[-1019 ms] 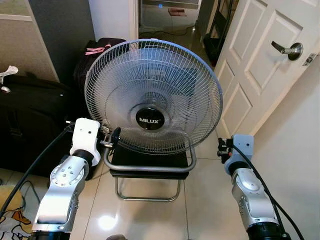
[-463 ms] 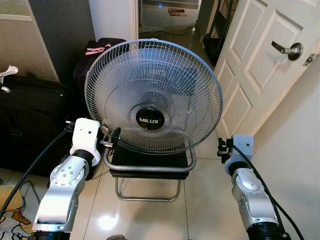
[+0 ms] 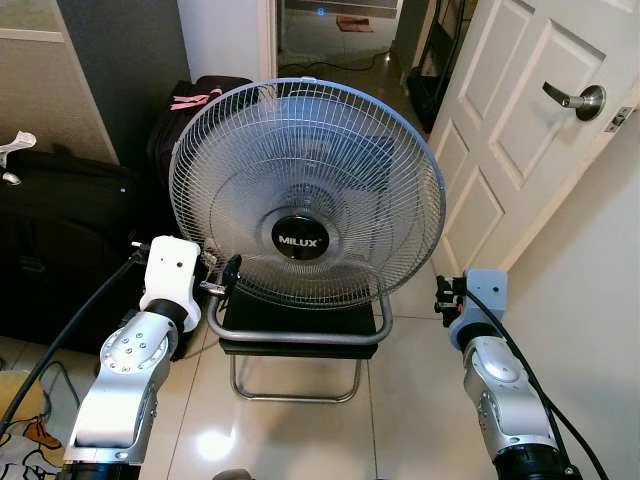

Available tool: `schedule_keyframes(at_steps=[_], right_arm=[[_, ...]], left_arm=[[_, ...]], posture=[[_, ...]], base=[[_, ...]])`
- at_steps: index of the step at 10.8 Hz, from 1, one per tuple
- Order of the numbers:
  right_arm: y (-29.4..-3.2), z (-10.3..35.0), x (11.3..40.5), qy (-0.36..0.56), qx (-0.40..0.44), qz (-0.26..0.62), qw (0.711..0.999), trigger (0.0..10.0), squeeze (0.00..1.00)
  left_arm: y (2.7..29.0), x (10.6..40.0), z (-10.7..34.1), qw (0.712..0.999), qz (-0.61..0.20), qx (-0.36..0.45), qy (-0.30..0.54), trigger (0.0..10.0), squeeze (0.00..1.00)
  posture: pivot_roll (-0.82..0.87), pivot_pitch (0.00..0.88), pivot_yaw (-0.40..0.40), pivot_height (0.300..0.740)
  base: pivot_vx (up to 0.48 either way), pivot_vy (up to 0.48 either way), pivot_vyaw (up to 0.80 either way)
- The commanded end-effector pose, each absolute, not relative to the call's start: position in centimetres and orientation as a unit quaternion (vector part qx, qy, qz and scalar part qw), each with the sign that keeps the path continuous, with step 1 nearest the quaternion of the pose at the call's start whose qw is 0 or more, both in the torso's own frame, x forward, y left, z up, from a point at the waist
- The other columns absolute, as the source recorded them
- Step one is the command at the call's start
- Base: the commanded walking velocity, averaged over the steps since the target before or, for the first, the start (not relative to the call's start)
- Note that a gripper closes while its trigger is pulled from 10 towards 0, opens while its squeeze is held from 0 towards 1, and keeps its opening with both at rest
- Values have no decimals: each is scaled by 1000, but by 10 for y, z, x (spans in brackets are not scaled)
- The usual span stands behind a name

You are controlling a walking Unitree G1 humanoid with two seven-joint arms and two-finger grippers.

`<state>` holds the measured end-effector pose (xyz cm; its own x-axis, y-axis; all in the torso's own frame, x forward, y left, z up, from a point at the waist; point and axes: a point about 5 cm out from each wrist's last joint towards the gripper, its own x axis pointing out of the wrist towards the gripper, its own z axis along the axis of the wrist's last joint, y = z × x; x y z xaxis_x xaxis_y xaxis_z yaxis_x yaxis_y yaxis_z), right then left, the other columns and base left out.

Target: Clean up the room

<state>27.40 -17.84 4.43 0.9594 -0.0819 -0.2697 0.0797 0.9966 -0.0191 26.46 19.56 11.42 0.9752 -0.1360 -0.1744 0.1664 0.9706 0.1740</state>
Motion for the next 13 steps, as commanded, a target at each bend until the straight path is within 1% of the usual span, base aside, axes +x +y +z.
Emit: schedule_keyframes(at_steps=[1, 3, 5, 6, 8, 9, 10, 11, 13], right_arm=[[-176, 57, 259, 140, 6, 10, 990, 10000, 0], [-179, 51, 276, 142, 13, 5, 990, 10000, 0], [-177, 54, 279, 136, 19, 12, 990, 10000, 0], [-171, 57, 277, 130, 20, 42, 990, 10000, 1000], [-166, 61, 279, 115, 49, 55, 991, 10000, 1000], [-164, 60, 279, 112, 19, 64, 991, 10000, 1000], [-165, 63, 279, 96, -10, 48, 994, 10000, 1000], [-160, 64, 278, 88, 31, 63, 994, 10000, 1000], [-163, 66, 279, 86, 22, 48, 995, 10000, 1000]], left_arm=[[206, 241, 89, 986, 25, 56, 154, 10000, 0], [198, 259, 79, 985, -5, 62, 162, 10000, 0], [194, 264, 80, 985, -14, 65, 157, 10000, 0], [193, 263, 82, 986, -9, 65, 156, 10000, 0], [194, 263, 84, 987, -7, 66, 149, 10000, 0], [194, 263, 87, 988, -3, 70, 139, 10000, 0], [191, 262, 92, 990, -8, 67, 126, 10000, 0], [186, 263, 94, 990, -23, 57, 129, 10000, 0], [183, 269, 101, 994, -21, 62, 91, 10000, 0]], posture=[[-50, 0, -30, 740], [-78, 0, -14, 740], [-76, 0, -12, 740], [-72, 0, -13, 740], [-65, 0, -17, 740], [-59, 0, -19, 740], [-61, 0, -17, 740], [-71, 0, -5, 740], [-92, 0, 9, 740]], base=[[0, 0, 0], [0, 0, 0], [0, 0, 0], [0, 0, 0], [0, 0, 0], [0, 0, 800], [0, 0, 800], [0, 0, 800], [0, 0, 800]])
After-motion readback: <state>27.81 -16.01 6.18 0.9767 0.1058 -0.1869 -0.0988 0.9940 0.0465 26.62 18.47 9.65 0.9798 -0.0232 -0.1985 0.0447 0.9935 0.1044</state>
